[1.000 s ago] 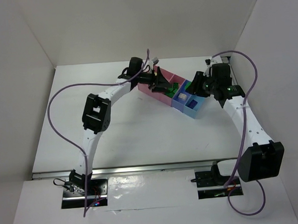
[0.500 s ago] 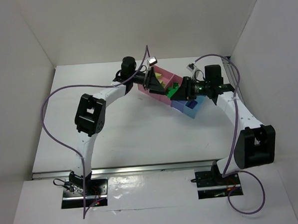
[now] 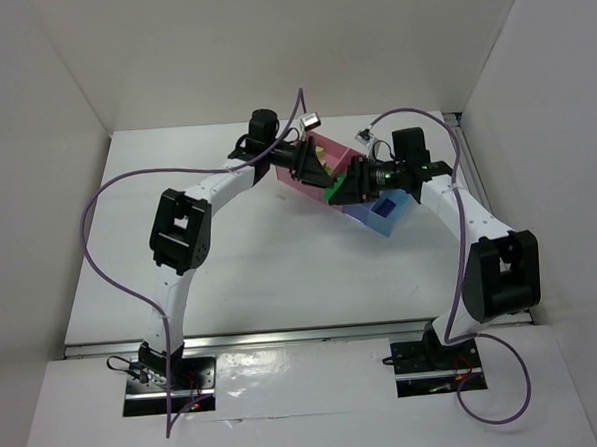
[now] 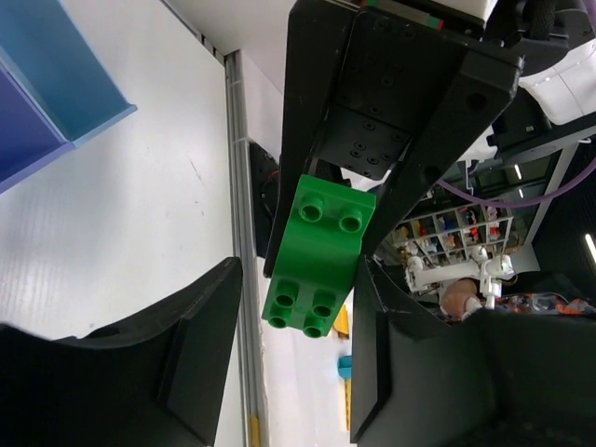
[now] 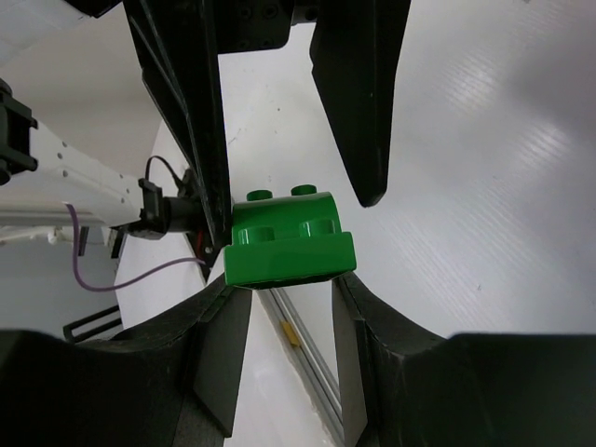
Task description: Sort the legos into containers by color
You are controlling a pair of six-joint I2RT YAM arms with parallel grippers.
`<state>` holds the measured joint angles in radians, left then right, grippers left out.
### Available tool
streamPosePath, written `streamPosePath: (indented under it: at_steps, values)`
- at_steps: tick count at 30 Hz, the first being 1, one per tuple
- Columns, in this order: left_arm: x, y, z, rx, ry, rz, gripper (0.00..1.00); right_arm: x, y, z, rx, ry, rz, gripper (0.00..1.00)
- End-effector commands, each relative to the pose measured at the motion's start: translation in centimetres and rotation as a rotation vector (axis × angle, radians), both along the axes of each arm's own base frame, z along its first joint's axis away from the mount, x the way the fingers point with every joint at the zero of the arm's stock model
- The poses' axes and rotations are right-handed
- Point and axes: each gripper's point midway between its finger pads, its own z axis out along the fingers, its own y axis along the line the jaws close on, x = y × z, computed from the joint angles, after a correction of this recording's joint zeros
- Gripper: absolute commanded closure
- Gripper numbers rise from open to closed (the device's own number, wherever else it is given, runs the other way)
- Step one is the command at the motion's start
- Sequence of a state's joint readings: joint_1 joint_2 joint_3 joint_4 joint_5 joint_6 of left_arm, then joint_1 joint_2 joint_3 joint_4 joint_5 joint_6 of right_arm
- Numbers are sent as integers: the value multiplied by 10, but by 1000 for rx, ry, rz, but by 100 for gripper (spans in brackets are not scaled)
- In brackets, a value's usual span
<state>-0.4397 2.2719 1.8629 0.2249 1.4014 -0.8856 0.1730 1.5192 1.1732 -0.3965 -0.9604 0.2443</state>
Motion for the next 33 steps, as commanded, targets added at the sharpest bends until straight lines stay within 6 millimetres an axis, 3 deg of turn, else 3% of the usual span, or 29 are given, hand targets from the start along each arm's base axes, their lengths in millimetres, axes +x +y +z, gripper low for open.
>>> streamPosePath:
  at_steps: [1,12,16,17,19,24,27,33]
  values:
    - [-18,1,25,-35,-78,-44,45,7,13,32,47,-114,63,99]
    - [-34,10,27,-51,-93,-83,47,14,15,33,66,-121,57,99]
    - [-35,10,25,-46,-75,-82,73,15,16,28,64,-112,57,99]
    - [-33,9,28,-58,-98,-82,87,15,16,28,64,-112,57,99]
    - [-35,10,28,-55,-80,-92,100,16,14,21,47,-97,38,99]
    - [-17,30,18,-22,-51,1,100,19,6,6,7,-75,-14,100]
    - [-7,46,15,-7,-51,61,100,22,2,7,9,-84,-25,100]
    - [-2,77,13,23,-56,163,100,20,19,6,36,-85,35,100]
